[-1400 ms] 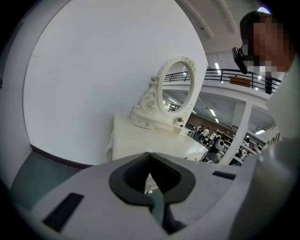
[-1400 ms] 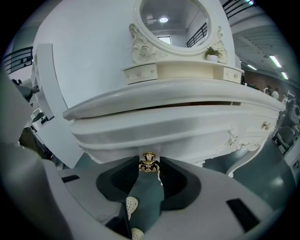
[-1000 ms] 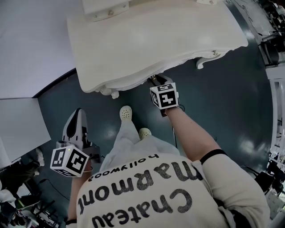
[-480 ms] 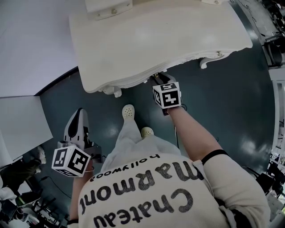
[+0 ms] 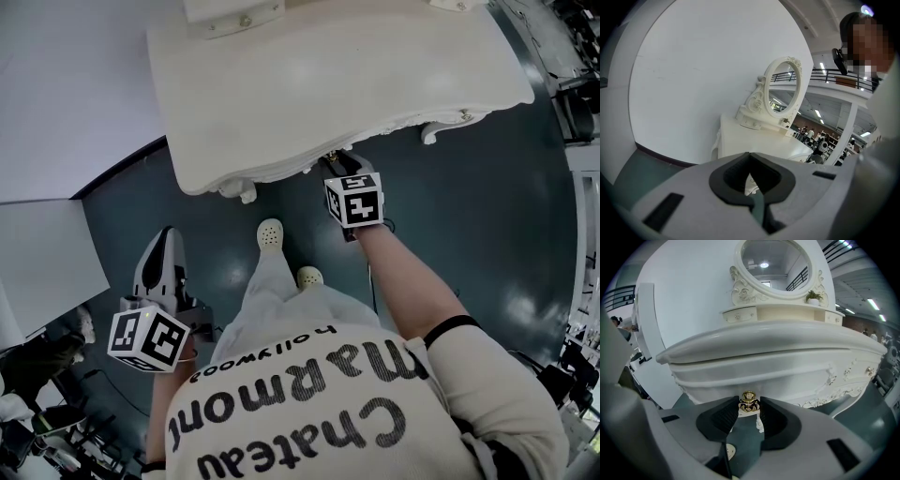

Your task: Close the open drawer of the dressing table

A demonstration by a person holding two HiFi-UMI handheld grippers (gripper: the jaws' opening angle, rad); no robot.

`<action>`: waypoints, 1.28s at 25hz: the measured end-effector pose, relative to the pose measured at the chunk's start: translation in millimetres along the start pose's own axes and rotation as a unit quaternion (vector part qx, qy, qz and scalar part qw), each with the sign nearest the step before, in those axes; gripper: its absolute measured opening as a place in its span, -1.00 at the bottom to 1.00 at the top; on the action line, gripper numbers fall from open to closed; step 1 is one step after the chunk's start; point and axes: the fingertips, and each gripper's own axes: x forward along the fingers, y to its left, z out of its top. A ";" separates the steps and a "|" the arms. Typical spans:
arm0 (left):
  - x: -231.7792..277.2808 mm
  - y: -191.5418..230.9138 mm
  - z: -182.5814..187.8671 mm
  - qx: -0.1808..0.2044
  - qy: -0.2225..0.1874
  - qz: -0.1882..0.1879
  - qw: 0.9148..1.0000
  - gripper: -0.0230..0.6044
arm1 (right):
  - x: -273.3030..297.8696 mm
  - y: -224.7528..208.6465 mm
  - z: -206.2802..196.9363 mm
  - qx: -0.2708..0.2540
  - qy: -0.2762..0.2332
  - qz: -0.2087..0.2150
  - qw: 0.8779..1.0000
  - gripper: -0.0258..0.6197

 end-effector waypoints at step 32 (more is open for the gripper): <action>1.5 11.0 -1.9 -0.011 0.001 0.014 1.000 -0.90 | 12.5 -1.1 7.7 0.004 -0.010 -0.002 1.000 -0.42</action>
